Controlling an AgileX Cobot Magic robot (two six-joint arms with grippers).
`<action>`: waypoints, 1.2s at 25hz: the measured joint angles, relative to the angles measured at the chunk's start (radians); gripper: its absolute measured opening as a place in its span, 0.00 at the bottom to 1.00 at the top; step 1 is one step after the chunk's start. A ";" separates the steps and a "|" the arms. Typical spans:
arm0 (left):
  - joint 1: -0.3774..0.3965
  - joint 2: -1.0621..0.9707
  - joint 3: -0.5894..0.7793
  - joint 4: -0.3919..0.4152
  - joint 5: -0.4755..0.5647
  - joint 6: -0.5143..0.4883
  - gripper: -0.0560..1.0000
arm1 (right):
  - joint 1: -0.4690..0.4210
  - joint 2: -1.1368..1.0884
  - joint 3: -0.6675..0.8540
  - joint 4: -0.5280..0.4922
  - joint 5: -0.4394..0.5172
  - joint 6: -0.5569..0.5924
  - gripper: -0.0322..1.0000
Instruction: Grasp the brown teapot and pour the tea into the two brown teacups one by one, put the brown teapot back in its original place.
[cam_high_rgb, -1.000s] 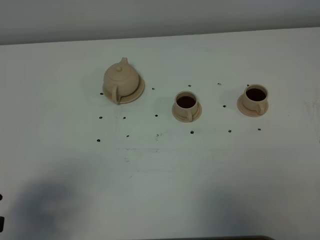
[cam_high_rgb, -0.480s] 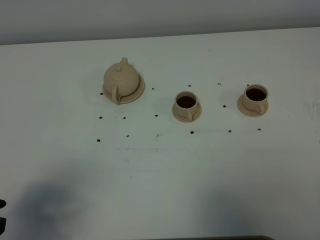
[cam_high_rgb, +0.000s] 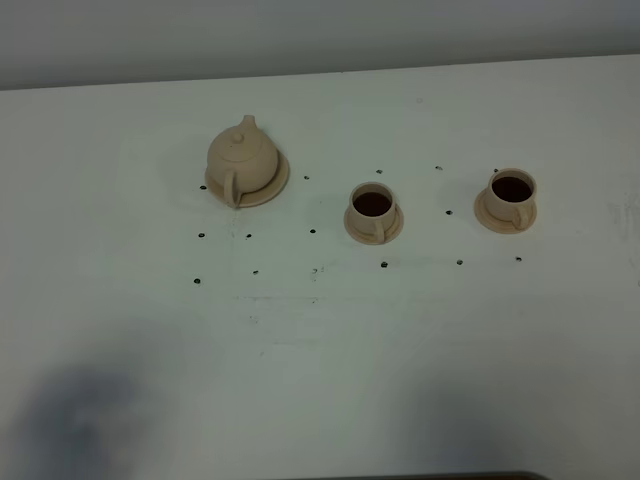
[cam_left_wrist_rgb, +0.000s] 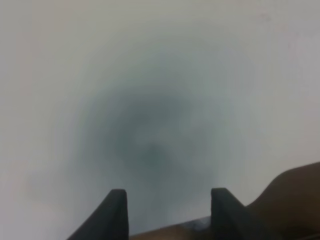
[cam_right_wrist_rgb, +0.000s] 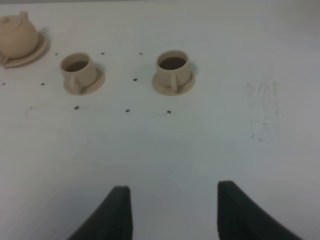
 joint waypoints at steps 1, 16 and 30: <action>0.020 -0.009 0.000 0.000 0.000 0.000 0.43 | 0.000 0.000 0.000 0.000 0.000 0.000 0.43; 0.249 -0.214 0.000 0.000 -0.001 0.002 0.43 | 0.000 0.000 0.000 0.000 0.000 -0.001 0.43; 0.261 -0.388 0.000 0.015 0.000 0.002 0.43 | 0.000 0.000 0.000 0.000 0.000 0.000 0.43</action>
